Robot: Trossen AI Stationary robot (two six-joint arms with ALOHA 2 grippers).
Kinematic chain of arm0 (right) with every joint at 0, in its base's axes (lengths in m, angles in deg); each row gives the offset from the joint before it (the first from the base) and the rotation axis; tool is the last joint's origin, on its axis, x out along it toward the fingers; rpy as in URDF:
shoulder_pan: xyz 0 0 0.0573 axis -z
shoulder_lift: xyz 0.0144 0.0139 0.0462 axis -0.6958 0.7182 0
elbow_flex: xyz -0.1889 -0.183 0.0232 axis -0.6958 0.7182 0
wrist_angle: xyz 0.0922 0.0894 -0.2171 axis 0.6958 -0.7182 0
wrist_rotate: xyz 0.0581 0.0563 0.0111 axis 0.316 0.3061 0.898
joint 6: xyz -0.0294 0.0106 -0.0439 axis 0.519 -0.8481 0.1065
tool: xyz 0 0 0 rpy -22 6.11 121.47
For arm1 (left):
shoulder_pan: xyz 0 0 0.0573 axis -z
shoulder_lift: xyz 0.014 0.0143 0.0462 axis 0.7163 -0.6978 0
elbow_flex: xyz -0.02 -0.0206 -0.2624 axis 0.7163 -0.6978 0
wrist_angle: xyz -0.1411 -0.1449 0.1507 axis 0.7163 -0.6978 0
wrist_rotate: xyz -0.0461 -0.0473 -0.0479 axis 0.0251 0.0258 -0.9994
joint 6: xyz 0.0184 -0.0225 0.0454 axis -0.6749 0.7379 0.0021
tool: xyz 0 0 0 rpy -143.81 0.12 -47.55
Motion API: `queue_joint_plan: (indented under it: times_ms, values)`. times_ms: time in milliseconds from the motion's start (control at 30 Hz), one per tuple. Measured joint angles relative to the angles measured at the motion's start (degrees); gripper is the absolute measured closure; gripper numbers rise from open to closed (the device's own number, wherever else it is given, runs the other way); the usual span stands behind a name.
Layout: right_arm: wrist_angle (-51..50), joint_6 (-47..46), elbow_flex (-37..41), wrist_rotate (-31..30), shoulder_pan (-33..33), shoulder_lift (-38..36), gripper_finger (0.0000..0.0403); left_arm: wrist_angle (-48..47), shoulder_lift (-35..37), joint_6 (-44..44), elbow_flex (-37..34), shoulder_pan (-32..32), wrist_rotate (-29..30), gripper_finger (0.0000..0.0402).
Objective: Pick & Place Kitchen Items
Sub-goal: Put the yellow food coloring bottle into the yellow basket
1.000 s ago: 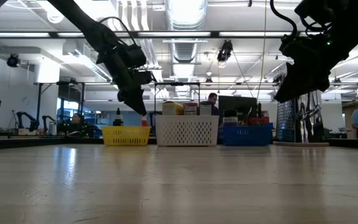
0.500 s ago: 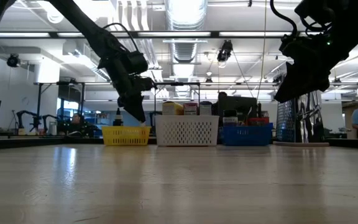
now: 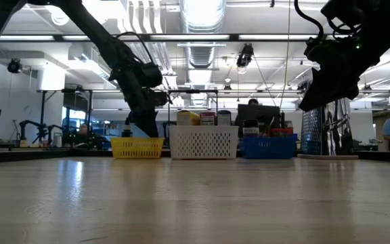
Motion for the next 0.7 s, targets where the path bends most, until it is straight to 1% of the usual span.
queue_joint_plan:
  times_ms: [233,400,700]
  values:
    - [0.0,0.0,0.0,0.0,0.0,0.0,0.0327,0.1,-0.3,0.3,0.1,0.0,-0.2,0.0309]
    - [0.0,0.0,0.0,0.0,0.0,0.0,0.0329,0.4,-0.3,0.2,0.1,0.0,-0.3,0.0299]
    - [0.1,0.0,0.0,0.0,0.0,0.0,0.03,0.2,-0.4,-0.4,-0.1,0.0,-0.1,0.0264]
